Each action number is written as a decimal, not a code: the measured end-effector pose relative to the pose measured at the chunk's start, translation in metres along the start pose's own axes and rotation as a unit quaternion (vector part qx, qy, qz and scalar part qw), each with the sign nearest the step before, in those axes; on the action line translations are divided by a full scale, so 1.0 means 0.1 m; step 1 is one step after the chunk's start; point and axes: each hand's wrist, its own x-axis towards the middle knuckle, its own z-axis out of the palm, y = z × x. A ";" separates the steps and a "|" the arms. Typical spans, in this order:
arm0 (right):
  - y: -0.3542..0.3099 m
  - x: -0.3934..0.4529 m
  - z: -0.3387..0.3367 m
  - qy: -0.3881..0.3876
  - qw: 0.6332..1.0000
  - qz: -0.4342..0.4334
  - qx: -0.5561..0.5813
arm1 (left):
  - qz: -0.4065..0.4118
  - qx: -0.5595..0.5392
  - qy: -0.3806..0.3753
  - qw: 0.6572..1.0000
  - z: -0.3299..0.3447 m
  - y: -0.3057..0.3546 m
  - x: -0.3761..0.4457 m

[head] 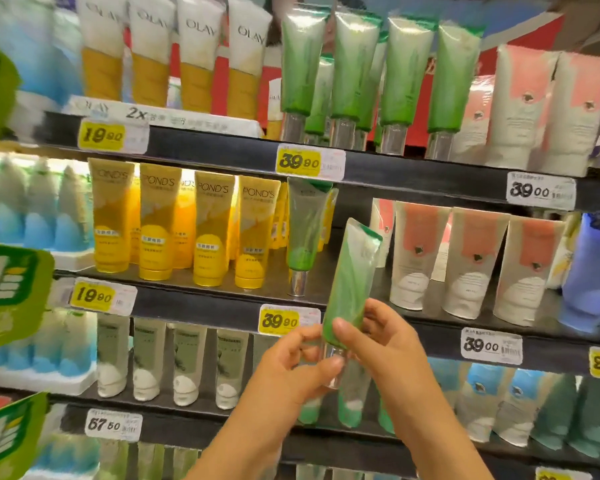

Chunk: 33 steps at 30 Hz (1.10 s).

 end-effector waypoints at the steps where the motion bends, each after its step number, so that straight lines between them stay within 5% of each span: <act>1: 0.00 0.06 -0.01 0.003 1.000 -0.005 0.006 | 0.008 0.027 0.003 1.000 0.00 0.03 0.07; 10: -0.06 0.63 -0.21 0.031 0.999 -0.039 0.018 | 0.154 0.204 0.207 0.944 -0.14 0.35 0.76; 19: 0.08 0.99 -0.20 0.054 0.991 -0.098 -0.071 | 0.148 0.297 0.175 0.927 -0.22 0.37 1.10; 33: 0.27 1.14 -0.21 0.086 0.978 -0.104 -0.161 | 0.145 0.263 0.176 0.937 -0.26 0.33 1.23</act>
